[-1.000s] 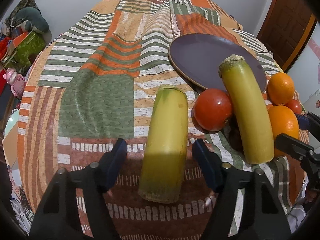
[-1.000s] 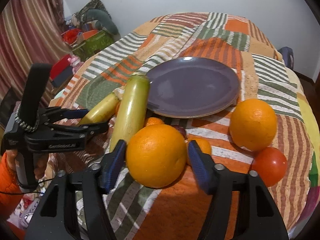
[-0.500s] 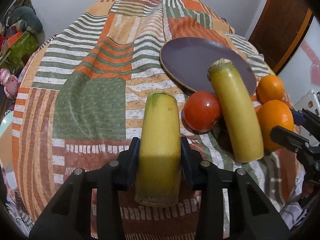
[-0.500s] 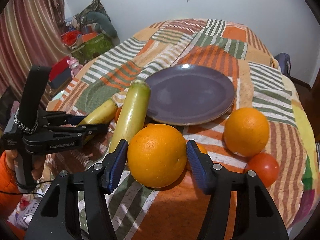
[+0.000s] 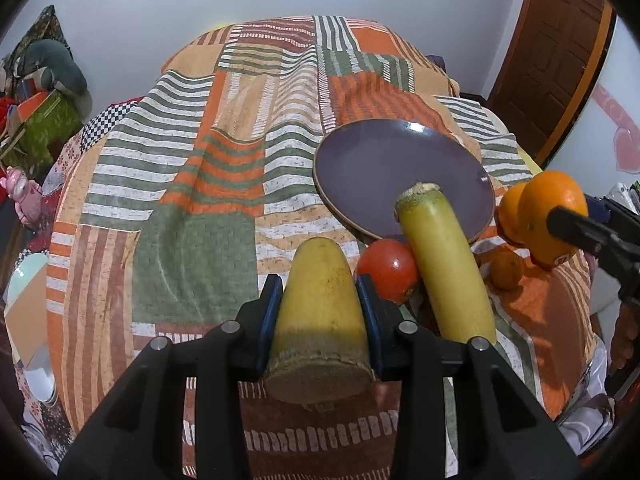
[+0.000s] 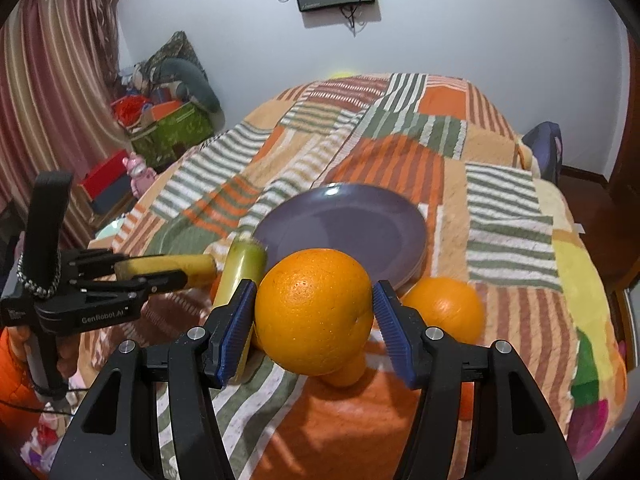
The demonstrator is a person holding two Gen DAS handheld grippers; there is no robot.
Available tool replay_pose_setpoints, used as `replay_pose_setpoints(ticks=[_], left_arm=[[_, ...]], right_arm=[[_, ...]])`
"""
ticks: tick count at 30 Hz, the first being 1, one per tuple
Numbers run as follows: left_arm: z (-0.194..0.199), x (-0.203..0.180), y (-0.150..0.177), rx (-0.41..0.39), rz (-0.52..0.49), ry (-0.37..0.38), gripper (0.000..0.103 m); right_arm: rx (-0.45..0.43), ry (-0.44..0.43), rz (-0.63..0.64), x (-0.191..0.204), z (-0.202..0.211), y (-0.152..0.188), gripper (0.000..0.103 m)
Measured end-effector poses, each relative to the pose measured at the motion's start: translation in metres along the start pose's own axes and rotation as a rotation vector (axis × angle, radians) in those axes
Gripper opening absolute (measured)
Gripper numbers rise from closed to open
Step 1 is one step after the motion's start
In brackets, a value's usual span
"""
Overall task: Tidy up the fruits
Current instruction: 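Carry the zucchini onto the purple plate with the left tool while the right tool sets the orange there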
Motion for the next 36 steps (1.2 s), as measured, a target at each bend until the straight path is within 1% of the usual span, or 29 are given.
replay_pose_setpoints(ticks=[4,11,19,24,33,36], left_arm=[[0.007,0.004,-0.014,-0.03,0.013,0.003,0.038],[0.02,-0.002,-0.045,-0.104,-0.016,-0.001,0.038],[0.015,-0.01,-0.084,-0.154,-0.039,0.024,0.038],[-0.003,-0.012,-0.103,-0.141,-0.026,0.057,0.038],[-0.043,-0.014,-0.125,-0.1,-0.047,0.063,0.038],[-0.058,-0.016,-0.129,-0.083,-0.044,0.074,0.038]], right_arm=[[-0.025,0.012,0.001,-0.006,0.002,-0.011,0.056],[-0.074,0.031,0.016,-0.014,0.0,-0.036,0.057],[-0.095,0.036,0.036,-0.02,-0.016,-0.063,0.056],[-0.097,0.045,0.048,-0.024,-0.033,-0.077,0.057],[-0.081,0.053,0.056,-0.028,-0.062,-0.096,0.057],[-0.055,0.049,0.041,-0.032,-0.077,-0.099,0.057]])
Point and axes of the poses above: each gripper's, at about its wrist camera, not at the fingertips, and z roughly against the way its jaws point, x to its left, y to its underside, the point moved 8 cm from there along -z, roughly the way its jaws point, and after that the axes turned 4 degrees about x, right-handed, at the moved point
